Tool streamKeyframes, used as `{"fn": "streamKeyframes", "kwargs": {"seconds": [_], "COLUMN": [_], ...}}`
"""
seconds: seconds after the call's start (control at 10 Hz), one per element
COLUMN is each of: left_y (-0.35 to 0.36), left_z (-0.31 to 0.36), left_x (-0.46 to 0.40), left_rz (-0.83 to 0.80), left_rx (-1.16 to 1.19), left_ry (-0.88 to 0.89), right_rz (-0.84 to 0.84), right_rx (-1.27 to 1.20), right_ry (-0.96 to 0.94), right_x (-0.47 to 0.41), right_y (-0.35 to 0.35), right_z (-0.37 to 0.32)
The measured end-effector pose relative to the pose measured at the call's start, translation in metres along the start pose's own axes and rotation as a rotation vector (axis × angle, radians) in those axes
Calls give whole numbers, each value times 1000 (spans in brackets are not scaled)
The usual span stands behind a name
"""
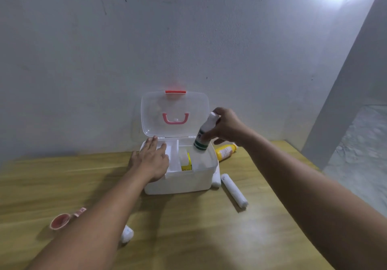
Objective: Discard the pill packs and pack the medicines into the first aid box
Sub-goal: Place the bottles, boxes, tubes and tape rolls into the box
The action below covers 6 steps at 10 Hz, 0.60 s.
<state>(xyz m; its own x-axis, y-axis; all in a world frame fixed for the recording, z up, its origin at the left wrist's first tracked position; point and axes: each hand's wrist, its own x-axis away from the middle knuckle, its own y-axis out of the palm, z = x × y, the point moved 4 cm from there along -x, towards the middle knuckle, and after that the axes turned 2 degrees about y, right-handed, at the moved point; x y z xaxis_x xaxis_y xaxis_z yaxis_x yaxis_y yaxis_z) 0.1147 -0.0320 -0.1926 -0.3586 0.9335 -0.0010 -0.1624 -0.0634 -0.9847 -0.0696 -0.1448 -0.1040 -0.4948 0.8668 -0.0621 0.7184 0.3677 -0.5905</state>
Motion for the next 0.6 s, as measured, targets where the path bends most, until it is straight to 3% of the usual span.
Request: {"fn": "streamKeyframes", "kwargs": {"seconds": [0.2,0.4,0.6], "left_y": [0,0,0], "left_z": [2,1,1], "left_x": [1,0,0], "left_rz": [-6,-4,-7], "left_rx": [11,15,7], "left_ry": [3,10,8], "right_rz": [88,56,74], "right_rx": [400,618,561], "right_ry": [-76,-88,-47], "right_x": [-13,-17,-25], "right_y": [28,41,39], "right_z": [-2,7,26]}}
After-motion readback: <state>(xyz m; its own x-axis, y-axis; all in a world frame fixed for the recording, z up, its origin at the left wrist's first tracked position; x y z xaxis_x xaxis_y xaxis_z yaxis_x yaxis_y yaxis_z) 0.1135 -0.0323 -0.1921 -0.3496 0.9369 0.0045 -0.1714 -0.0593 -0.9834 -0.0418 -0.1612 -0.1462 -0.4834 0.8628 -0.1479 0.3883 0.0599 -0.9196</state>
